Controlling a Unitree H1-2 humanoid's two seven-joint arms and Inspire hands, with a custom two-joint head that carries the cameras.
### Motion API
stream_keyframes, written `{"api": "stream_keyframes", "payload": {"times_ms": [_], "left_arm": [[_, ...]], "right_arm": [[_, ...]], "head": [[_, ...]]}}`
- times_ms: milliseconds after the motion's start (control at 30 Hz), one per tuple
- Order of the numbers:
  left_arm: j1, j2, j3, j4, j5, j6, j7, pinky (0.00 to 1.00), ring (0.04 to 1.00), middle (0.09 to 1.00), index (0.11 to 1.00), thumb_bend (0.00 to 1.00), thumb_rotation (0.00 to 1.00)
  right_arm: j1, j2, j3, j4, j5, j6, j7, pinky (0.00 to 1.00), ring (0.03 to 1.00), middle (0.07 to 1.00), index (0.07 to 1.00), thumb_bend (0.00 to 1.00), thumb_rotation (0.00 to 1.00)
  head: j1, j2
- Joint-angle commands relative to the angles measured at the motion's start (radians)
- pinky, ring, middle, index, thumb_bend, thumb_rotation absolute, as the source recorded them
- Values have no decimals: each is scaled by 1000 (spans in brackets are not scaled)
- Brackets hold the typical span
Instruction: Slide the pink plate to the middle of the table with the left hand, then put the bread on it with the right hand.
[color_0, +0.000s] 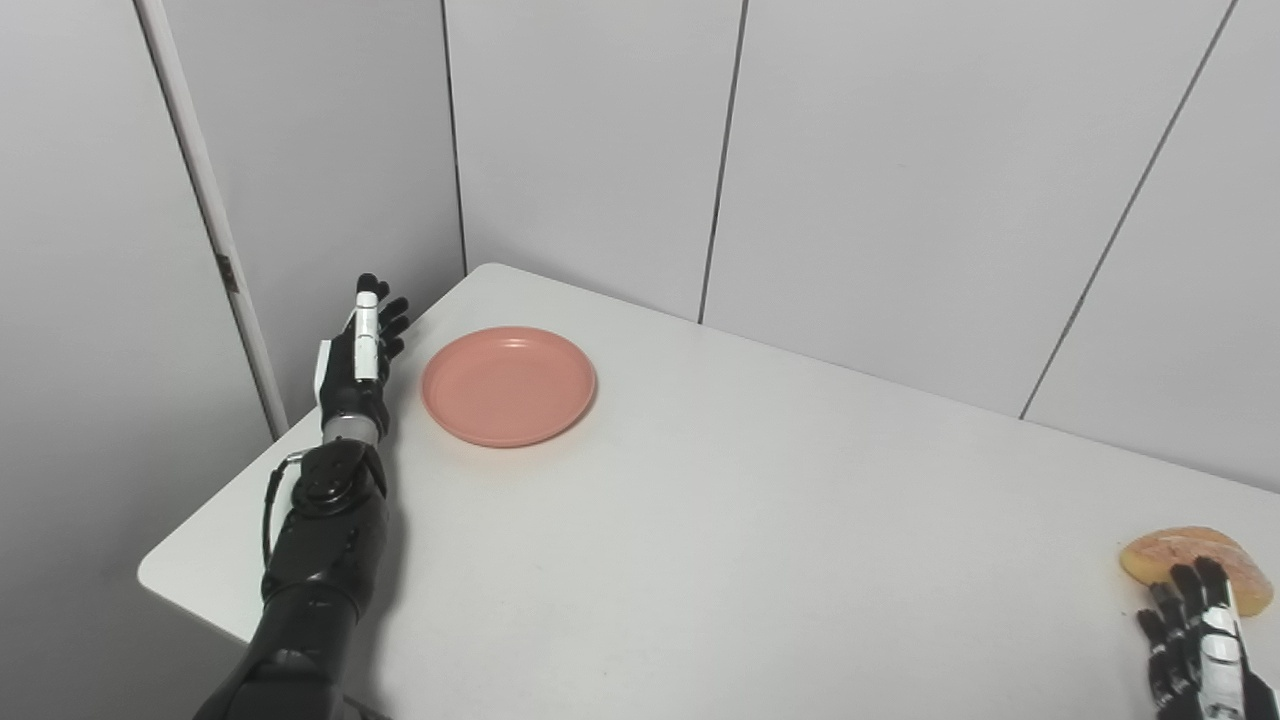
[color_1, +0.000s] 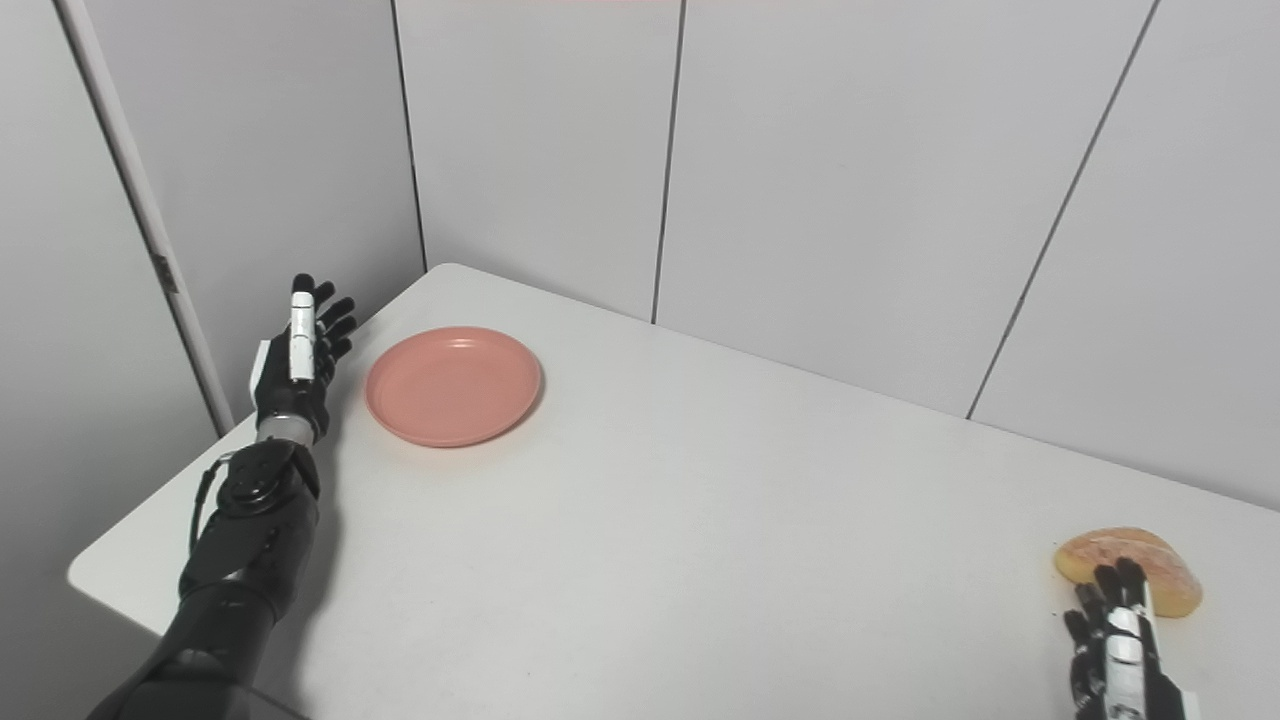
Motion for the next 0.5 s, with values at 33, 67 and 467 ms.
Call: {"api": "stream_keyframes", "payload": {"times_ms": [33, 67, 467], "left_arm": [[-57, 23, -13, 3, 0, -63, -23, 926, 900, 871, 881, 805, 1000], [-57, 21, -16, 7, -1, -67, -26, 926, 902, 873, 881, 803, 1000], [-40, 12, -54, 2, 14, -50, -17, 942, 903, 880, 869, 772, 1000]], "right_arm": [[9, 7, -1, -12, 8, 0, 2, 1000, 985, 979, 985, 570, 880], [9, 7, -1, -10, 8, -1, 2, 1000, 984, 978, 984, 571, 882], [12, 7, 0, -21, 4, 5, -3, 1000, 982, 981, 985, 591, 877]], "head": [[0, 2], [-1, 2], [-3, 10]]}}
